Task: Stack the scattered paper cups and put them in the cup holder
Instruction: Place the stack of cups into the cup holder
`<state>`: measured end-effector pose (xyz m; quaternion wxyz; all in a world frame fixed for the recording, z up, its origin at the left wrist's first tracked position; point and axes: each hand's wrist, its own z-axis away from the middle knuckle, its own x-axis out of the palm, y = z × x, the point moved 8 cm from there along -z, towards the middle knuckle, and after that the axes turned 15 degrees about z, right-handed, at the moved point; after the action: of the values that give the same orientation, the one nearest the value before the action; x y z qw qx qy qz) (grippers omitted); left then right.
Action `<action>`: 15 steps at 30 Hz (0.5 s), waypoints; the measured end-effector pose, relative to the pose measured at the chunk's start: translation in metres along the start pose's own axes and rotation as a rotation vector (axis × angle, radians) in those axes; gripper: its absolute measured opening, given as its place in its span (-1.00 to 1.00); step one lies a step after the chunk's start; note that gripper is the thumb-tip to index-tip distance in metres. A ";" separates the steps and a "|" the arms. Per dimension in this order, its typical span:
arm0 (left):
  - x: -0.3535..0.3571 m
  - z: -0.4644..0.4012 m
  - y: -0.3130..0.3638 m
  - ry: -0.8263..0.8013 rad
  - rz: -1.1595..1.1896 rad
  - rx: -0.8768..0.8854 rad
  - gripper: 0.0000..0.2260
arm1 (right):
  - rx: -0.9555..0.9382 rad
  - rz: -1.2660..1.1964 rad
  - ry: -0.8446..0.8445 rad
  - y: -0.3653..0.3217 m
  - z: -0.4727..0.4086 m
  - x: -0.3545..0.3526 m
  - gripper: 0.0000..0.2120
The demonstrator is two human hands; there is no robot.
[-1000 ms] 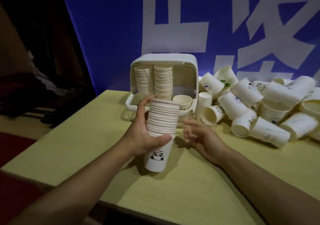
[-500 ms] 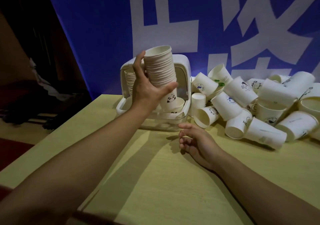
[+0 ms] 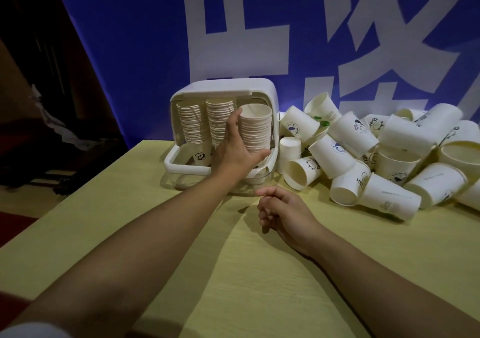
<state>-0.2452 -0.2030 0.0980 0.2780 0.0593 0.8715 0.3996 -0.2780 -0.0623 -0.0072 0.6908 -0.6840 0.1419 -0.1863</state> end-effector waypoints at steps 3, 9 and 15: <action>0.003 -0.002 -0.005 -0.045 -0.095 -0.077 -0.06 | -0.001 0.010 -0.005 -0.001 0.000 0.001 -0.80; -0.008 0.002 -0.005 -0.070 -0.044 -0.096 -0.05 | -0.004 0.004 0.000 -0.001 0.000 0.000 -0.79; -0.011 0.012 -0.010 -0.069 -0.058 -0.095 -0.03 | -0.043 0.152 0.087 -0.010 0.008 -0.005 -0.81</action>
<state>-0.2287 -0.2050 0.0891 0.3217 0.0347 0.8427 0.4302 -0.2799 -0.0527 0.0024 0.6813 -0.6772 0.2274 -0.1598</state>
